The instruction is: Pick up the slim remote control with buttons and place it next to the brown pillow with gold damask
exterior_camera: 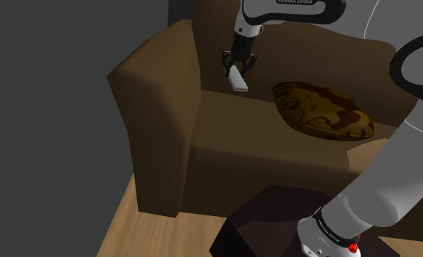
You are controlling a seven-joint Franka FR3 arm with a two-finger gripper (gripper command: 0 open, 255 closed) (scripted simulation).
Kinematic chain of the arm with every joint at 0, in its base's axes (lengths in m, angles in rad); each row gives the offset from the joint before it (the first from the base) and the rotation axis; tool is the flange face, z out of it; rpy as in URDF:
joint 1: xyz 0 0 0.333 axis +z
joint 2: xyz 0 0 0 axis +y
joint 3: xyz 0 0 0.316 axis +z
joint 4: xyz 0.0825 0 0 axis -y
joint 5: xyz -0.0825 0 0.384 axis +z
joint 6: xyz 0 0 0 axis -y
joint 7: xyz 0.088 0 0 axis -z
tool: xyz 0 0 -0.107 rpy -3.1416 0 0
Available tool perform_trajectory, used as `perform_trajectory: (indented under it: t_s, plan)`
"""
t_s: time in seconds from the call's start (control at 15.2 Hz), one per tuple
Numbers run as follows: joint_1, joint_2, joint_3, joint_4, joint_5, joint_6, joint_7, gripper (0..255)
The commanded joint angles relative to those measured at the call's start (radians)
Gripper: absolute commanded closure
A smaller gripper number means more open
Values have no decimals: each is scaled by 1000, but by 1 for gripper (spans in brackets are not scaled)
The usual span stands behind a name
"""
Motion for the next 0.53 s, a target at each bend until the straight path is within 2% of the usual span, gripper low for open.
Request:
perform_trajectory:
  t_s: [0.0,0.46]
  plan:
    - [1,6,1,36,0,-30,-1,255]
    - [4,23,2,154,-2,-130,-4,255]
